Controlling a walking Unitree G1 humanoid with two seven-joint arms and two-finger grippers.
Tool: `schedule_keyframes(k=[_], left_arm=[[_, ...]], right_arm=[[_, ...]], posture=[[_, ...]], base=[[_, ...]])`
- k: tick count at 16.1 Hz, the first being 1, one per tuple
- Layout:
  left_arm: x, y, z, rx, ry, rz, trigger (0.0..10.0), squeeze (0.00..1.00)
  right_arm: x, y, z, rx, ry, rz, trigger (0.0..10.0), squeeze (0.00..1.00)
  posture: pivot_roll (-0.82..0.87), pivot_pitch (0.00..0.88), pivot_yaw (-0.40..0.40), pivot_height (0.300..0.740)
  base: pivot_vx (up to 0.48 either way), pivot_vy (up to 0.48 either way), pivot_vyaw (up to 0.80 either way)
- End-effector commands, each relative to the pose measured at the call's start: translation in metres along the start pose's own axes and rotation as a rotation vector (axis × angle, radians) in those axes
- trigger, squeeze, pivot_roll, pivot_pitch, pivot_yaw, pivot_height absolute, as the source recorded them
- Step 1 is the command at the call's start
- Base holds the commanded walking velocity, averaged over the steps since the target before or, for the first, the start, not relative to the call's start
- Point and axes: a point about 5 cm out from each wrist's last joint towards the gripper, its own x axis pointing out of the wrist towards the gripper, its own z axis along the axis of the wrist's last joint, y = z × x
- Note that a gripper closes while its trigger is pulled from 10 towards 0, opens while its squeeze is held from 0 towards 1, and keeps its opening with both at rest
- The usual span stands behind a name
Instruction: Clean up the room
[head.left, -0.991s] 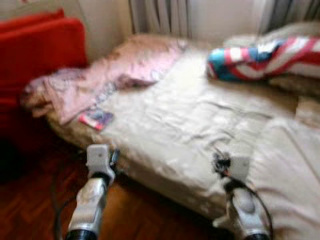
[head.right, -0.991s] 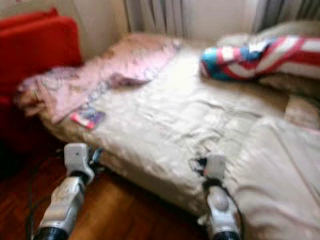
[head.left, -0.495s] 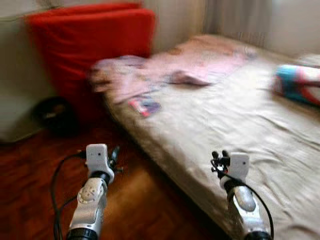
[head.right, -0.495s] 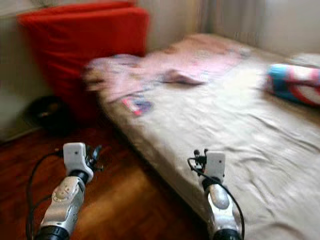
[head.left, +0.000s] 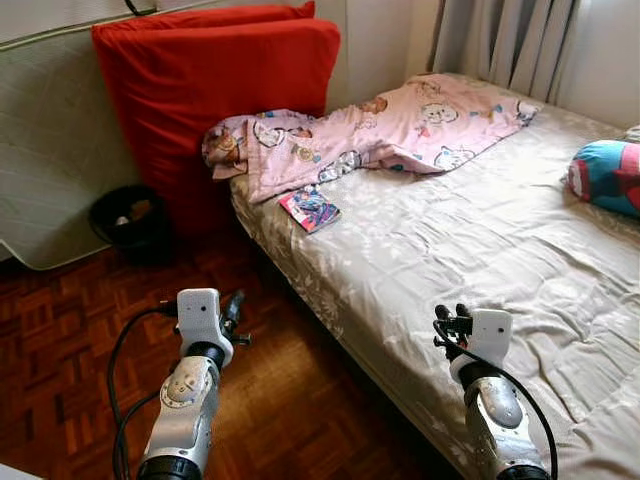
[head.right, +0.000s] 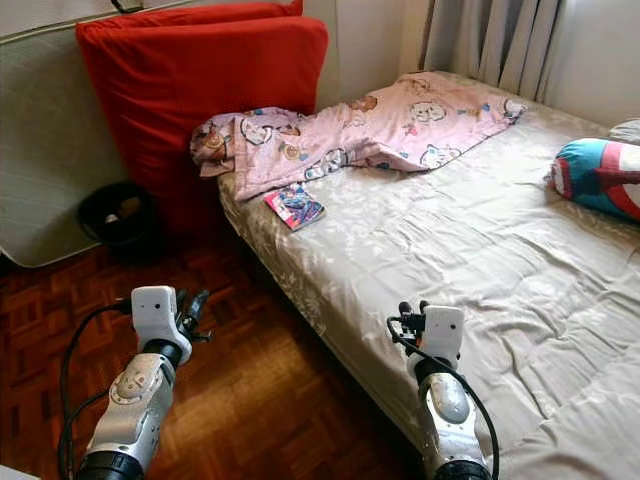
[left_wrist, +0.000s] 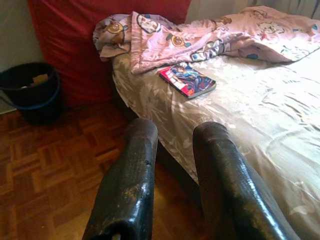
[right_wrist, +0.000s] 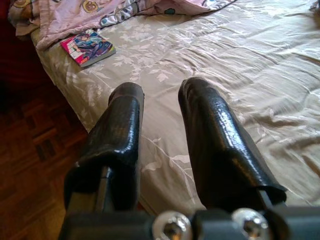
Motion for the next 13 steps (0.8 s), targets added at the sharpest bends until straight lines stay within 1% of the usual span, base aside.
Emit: schedule_keyframes(k=[1, 2, 5, 7, 11, 13], left_arm=[[0.0014, 0.0015, -0.0006, 0.023, 0.005, -0.002, 10.0, 0.0], [0.0019, 0.0008, -0.0004, 0.024, 0.004, -0.005, 10.0, 0.0], [0.0021, 0.0007, -0.0007, 0.022, 0.006, -0.004, 10.0, 0.0], [0.0015, 0.001, -0.0014, 0.023, 0.008, 0.0, 10.0, 0.0], [0.0015, 0.0016, -0.0014, 0.023, 0.008, 0.007, 10.0, 0.0], [0.0014, 0.0019, -0.0016, 0.022, 0.009, 0.009, 10.0, 0.0]], right_arm=[[0.0001, 0.0016, -0.0016, 0.012, 0.006, 0.003, 10.0, 0.0], [0.0002, 0.0025, -0.0015, -0.005, 0.007, 0.013, 10.0, 0.0], [0.0002, 0.0033, -0.0005, -0.005, -0.002, 0.017, 10.0, 0.0], [-0.0002, 0.005, -0.0002, -0.015, -0.006, 0.029, 10.0, 0.0], [-0.0008, 0.0055, -0.0016, -0.006, -0.001, 0.03, 10.0, 0.0], [-0.001, 0.0057, -0.0025, 0.014, 0.004, 0.028, 10.0, 0.0]], posture=[[-0.06, 0.0, 0.075, 0.74], [-0.06, 0.0, 0.075, 0.74], [-0.05, 0.0, 0.074, 0.74], [-0.05, 0.007, 0.073, 0.74], [-0.05, 0.016, 0.072, 0.74], [-0.04, 0.018, 0.072, 0.74]], base=[[0.262, 0.0, 0.0], [0.266, 0.0, 0.0], [0.27, 0.0, 0.0], [0.274, 0.0, 0.8], [0.277, 0.0, 0.75], [0.279, 0.0, 0.0]])
